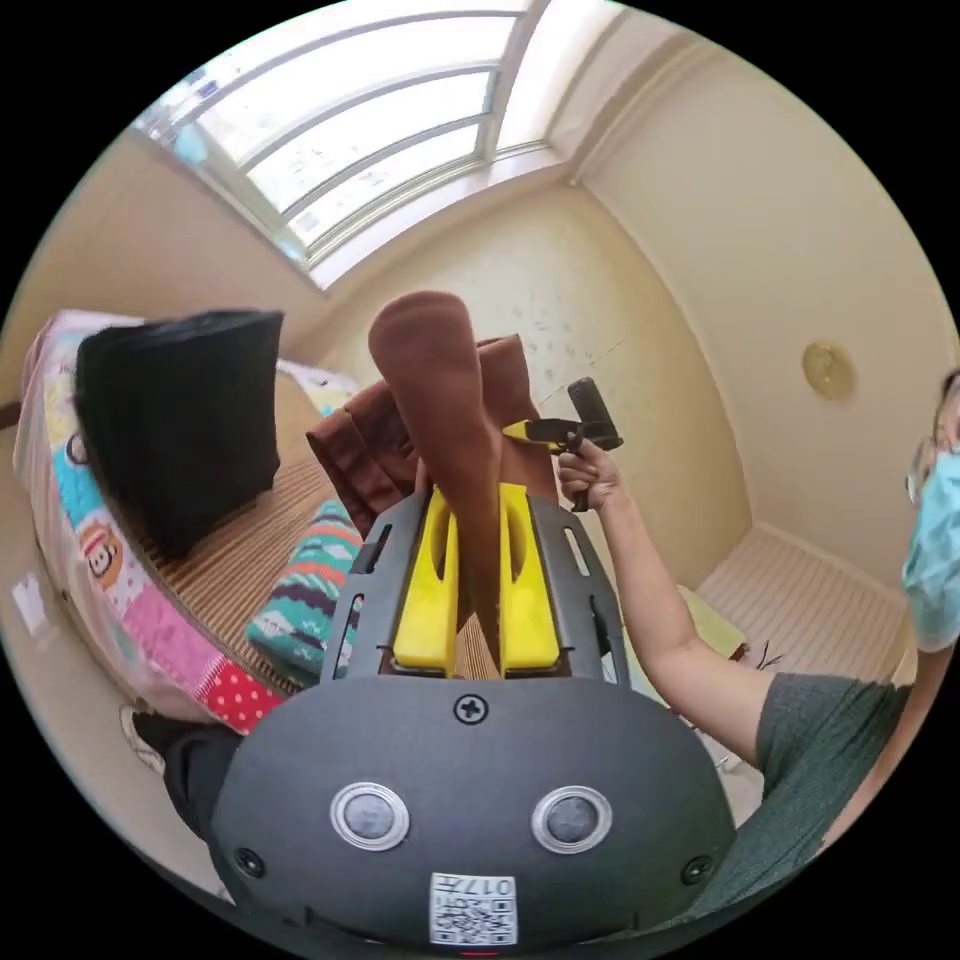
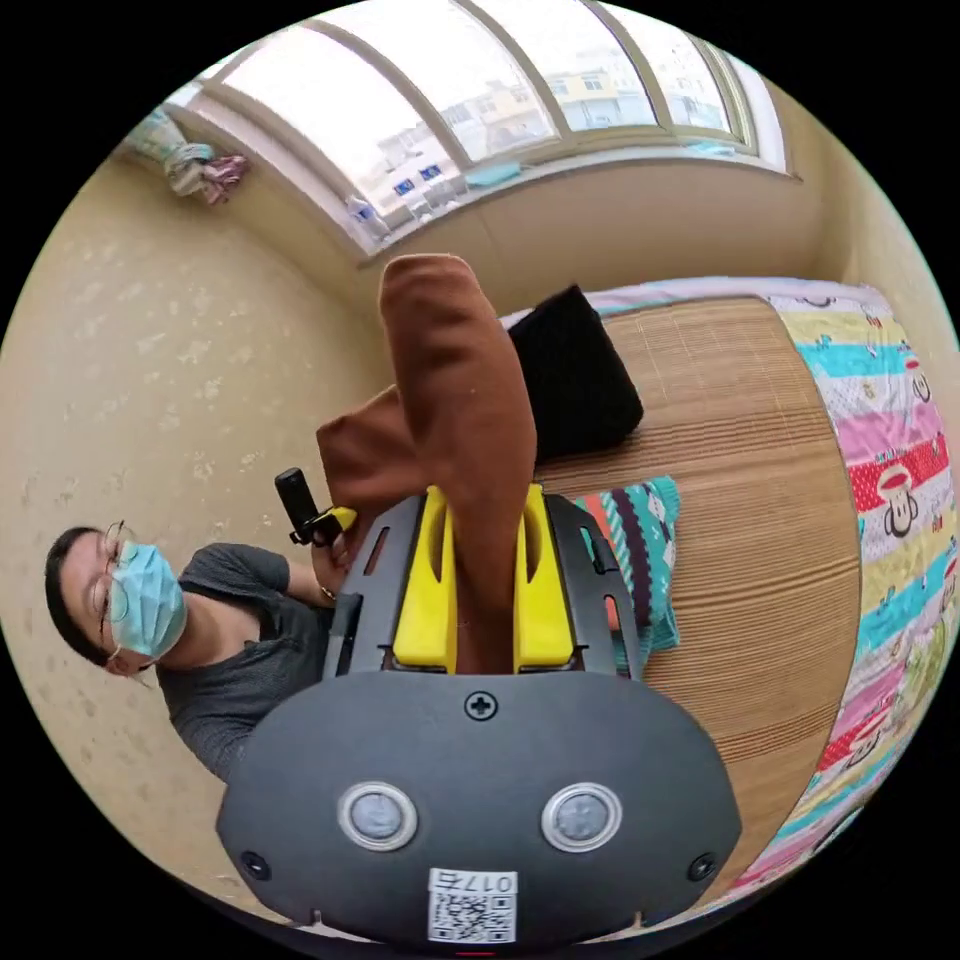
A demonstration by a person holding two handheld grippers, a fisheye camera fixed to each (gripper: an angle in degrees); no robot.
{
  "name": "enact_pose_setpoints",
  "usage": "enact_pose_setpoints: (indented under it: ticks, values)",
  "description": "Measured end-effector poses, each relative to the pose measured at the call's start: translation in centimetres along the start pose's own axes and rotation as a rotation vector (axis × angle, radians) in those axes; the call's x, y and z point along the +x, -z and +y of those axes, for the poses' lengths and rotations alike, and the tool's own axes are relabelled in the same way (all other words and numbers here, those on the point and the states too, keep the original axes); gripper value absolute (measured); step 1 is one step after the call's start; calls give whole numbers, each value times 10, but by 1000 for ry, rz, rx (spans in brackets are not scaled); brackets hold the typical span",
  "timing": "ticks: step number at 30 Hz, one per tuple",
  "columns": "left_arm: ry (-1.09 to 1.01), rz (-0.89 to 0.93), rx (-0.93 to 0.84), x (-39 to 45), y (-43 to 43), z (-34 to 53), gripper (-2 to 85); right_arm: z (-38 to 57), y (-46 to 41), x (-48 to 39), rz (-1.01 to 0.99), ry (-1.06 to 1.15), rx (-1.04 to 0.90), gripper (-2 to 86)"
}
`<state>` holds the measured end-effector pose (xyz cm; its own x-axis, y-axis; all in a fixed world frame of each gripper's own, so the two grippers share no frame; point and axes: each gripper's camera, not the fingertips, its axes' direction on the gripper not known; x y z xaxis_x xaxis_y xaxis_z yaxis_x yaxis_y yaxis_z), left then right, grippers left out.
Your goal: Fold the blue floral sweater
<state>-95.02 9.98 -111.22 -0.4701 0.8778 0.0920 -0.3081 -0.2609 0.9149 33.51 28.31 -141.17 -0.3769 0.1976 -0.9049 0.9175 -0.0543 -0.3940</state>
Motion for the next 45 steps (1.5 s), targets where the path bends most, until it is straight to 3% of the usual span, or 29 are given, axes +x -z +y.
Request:
enact_pose_setpoints:
  ticks: [4, 5, 7, 11, 13, 16, 20, 22, 24, 27, 29, 31, 32, 36, 39, 43, 45]
  values:
    - [152, -223, -284, -88, -95, 37, 84, -9, -134, 146, 238, -307, -210, 101]
    - [165, -189, -364, -110, -111, 51, 85, -3, -154, 165, 295, -369, -229, 100]
    - [138, -65, -347, -123, -103, 58, 83, 26, -212, 205, 381, -439, -283, 103]
    - [6, -128, -303, -104, -67, 40, 87, 64, -185, 180, 446, -450, -7, 114]
    - [-78, -148, -285, -93, -59, 27, 92, 88, -174, 131, 684, -389, 29, 149]
    - [-163, -265, -198, -87, -47, -6, 130, 139, -163, 83, 823, -420, 150, 180]
    - [-170, -263, -70, -106, -34, -66, 139, 220, -166, 75, 663, -595, 303, 226]
    - [-154, -296, -174, -127, -64, -91, 165, 270, -178, 64, 660, -641, 422, 249]
    - [-101, -266, -452, -162, -127, -106, 213, 301, -183, 57, 632, -653, 473, 264]
    - [4, 10, -718, -189, -193, -83, 222, 352, -185, 76, 398, -776, 544, 273]
    - [24, 29, -798, -189, -216, -59, 218, 380, -195, 100, 188, -824, 574, 260]
    - [-28, -19, -706, -175, -203, -53, 208, 406, -216, 121, -73, -830, 643, 230]
    - [-50, -45, -677, -166, -196, -53, 194, 410, -220, 122, -90, -829, 661, 224]
    - [-221, -227, -575, -128, -177, -74, 165, 392, -217, 103, 8, -781, 672, 191]
    - [-268, -417, -555, -124, -173, -99, 174, 360, -225, 108, -7, -771, 666, 189]
    - [-306, -534, -514, -115, -149, -110, 172, 327, -227, 106, 51, -791, 679, 193]
    - [-400, -585, -373, -88, -100, -99, 157, 326, -220, 102, 60, -816, 653, 195]
